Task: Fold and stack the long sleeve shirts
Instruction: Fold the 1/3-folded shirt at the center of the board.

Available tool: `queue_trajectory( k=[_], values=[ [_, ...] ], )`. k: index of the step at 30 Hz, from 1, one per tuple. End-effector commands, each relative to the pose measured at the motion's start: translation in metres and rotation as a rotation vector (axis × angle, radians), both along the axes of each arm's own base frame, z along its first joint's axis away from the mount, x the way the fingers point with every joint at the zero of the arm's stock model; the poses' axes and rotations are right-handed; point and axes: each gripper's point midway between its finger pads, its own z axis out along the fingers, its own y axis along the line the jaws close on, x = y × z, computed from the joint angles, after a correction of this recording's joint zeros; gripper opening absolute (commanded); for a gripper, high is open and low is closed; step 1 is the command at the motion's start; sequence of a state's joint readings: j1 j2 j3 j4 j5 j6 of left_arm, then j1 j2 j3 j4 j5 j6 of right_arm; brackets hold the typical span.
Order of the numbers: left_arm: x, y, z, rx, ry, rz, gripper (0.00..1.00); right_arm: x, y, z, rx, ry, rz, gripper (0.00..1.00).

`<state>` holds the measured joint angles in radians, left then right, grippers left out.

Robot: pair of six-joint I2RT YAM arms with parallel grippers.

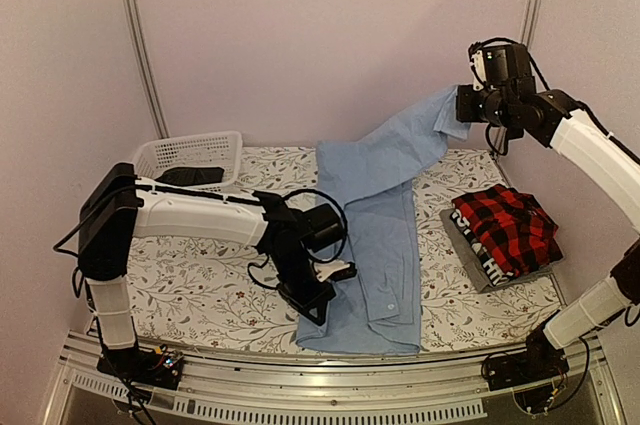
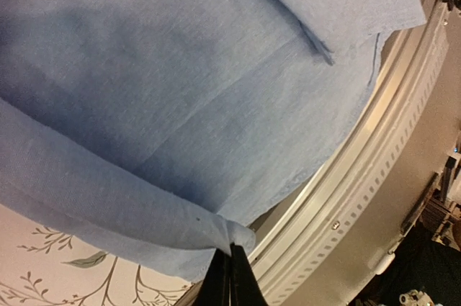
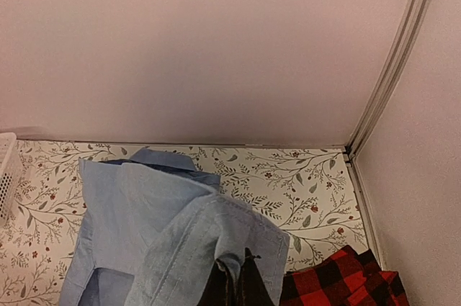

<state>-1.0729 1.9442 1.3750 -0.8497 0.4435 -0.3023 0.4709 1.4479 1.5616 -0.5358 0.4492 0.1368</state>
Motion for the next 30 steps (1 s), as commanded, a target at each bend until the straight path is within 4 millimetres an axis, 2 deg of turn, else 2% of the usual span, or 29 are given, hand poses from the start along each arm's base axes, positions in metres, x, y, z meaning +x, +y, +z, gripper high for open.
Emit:
queue_trajectory(
  k=[1,5,6,13,17,21,25,30],
  values=[
    [-0.009,-0.011,0.001,-0.040,0.027,-0.052,0.00,-0.013,0.000,-0.007,0.040,0.032,0.008,0.00],
    [-0.010,-0.012,-0.001,-0.043,0.030,-0.060,0.00,-0.019,0.003,-0.018,0.052,0.066,0.011,0.00],
    [-0.010,-0.013,0.000,-0.046,0.029,-0.060,0.03,-0.020,0.005,-0.021,0.052,0.075,0.011,0.00],
    [-0.001,-0.020,0.017,-0.107,0.009,-0.045,0.38,-0.036,0.016,-0.027,0.053,0.110,0.021,0.00],
    [0.016,-0.022,0.035,-0.178,0.001,-0.002,0.41,-0.044,0.028,-0.034,0.059,0.133,0.066,0.00],
    [0.058,-0.018,0.056,-0.266,-0.024,0.121,0.36,-0.056,0.059,-0.058,0.057,0.200,0.166,0.00],
    [0.125,-0.007,0.077,-0.344,-0.094,0.312,0.35,-0.071,0.098,-0.095,0.082,0.291,0.278,0.00],
    [0.211,0.012,0.080,-0.387,-0.206,0.520,0.33,-0.089,0.148,-0.135,0.124,0.407,0.419,0.00]
  ],
)
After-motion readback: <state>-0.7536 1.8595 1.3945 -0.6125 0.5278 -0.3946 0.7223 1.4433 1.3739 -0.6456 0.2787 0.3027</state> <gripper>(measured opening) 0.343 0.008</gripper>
